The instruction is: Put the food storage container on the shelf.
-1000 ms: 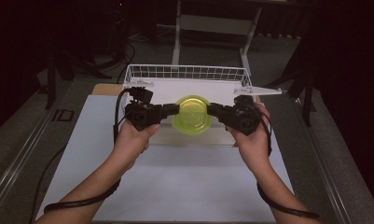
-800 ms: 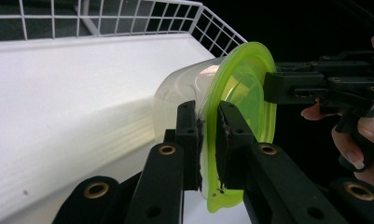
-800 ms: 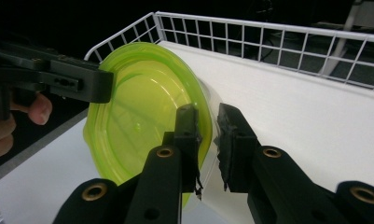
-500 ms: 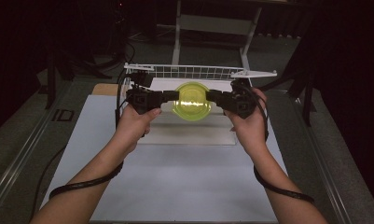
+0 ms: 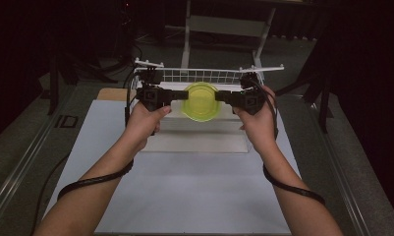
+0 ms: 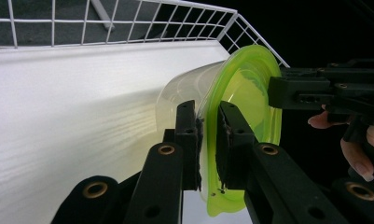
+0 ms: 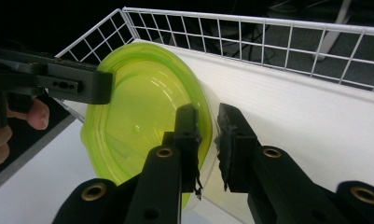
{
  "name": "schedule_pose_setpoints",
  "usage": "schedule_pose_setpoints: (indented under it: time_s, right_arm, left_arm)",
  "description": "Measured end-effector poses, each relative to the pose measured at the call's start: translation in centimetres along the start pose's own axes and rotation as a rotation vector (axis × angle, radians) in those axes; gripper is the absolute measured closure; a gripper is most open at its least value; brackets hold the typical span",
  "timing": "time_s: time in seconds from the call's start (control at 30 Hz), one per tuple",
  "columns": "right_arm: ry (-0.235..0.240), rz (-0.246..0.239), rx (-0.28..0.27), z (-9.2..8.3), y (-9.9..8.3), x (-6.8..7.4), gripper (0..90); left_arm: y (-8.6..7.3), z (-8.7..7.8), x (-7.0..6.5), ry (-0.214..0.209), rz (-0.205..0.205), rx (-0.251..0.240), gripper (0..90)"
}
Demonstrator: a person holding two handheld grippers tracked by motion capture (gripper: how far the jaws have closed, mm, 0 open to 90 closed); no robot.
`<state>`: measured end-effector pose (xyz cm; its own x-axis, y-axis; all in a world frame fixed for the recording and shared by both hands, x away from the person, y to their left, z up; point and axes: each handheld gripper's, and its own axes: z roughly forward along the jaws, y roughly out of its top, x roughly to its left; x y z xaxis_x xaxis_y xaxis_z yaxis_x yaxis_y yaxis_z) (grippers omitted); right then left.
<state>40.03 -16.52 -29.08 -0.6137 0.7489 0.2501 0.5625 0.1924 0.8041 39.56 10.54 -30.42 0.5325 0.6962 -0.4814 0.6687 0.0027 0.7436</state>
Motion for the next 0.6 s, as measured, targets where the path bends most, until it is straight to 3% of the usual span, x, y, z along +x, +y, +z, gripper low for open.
schedule_pose_setpoints:
  time_s: [0.1, 0.27, 0.37, 0.47, 0.6]
  right_arm:
    - [0.013, 0.032, 0.021, 0.3, 0.4, -0.5, 78.2]
    - [0.005, 0.07, 0.053, 0.9, 1.2, -1.3, 77.3]
    - [-0.008, 0.064, 0.068, 1.4, 1.6, -1.3, 65.7]
    - [-0.022, 0.062, 0.066, 1.6, 1.7, -1.2, 65.0]
    - [-0.02, 0.083, 0.072, 2.2, 1.8, -1.5, 60.0]
  left_arm:
    - [0.1, 0.2, 0.3, -0.009, -0.018, -0.007, 78.1]
    - [0.3, 0.7, 0.3, 0.022, -0.007, -0.003, 74.7]
    - [0.4, 1.0, 0.4, 0.038, -0.025, -0.007, 73.6]
    - [0.6, 1.1, 0.7, 0.061, -0.023, -0.004, 71.4]
    - [0.8, 1.6, 0.9, 0.068, -0.035, 0.008, 60.8]
